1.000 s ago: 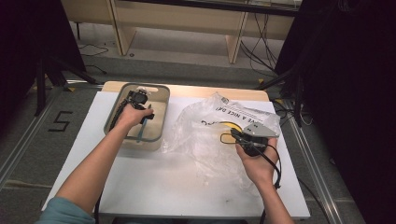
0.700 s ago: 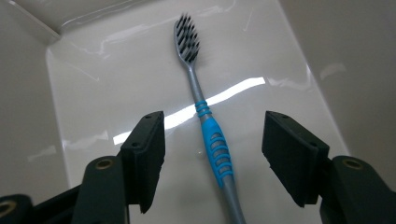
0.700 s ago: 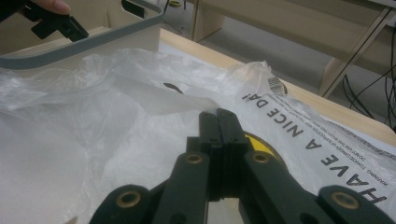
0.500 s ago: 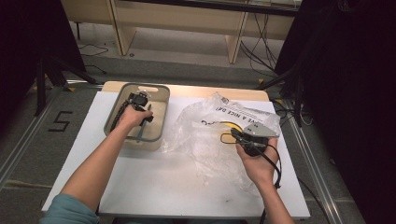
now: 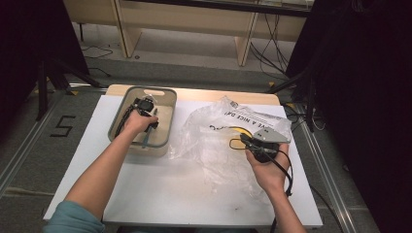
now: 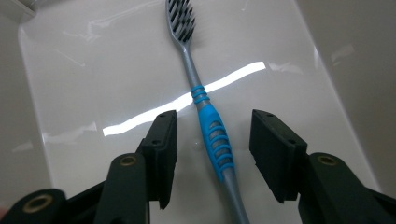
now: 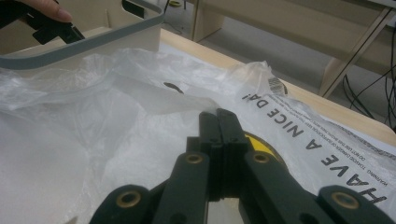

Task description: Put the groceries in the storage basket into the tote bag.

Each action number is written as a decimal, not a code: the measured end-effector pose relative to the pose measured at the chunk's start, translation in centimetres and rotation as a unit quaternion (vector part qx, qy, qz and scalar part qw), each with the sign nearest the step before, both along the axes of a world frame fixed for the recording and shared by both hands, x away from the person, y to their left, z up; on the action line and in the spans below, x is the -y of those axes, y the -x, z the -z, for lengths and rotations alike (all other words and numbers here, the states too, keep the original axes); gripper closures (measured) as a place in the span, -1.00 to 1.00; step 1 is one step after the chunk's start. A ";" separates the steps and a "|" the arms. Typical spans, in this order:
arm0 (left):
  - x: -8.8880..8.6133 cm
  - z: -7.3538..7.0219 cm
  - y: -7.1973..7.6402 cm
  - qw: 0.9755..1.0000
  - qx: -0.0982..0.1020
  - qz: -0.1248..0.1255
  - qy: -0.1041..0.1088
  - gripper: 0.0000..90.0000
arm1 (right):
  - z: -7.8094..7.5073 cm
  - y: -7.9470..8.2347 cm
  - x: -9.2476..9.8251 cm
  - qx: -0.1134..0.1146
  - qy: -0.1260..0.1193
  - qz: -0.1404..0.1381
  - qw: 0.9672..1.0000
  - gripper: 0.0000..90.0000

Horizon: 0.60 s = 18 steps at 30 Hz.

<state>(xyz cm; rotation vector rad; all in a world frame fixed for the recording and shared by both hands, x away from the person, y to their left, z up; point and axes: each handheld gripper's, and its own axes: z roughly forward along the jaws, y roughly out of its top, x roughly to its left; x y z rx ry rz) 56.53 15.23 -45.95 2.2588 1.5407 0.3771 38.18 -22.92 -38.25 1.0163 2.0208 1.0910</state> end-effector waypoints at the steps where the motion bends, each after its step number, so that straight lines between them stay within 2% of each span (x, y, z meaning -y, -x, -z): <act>1: 0.0 0.0 0.0 1.000 -0.002 -0.001 -0.001 0.16 | 0.0 0.0 0.0 0.000 0.000 0.000 1.000 1.00; 12: -0.1 0.1 -0.1 1.000 -0.009 -0.001 0.005 0.37 | 0.0 0.0 0.0 0.001 -0.001 0.001 1.000 1.00; 18: -0.1 0.1 -0.2 1.000 -0.012 -0.014 0.006 0.46 | -0.1 0.1 0.1 0.003 -0.001 0.001 1.000 1.00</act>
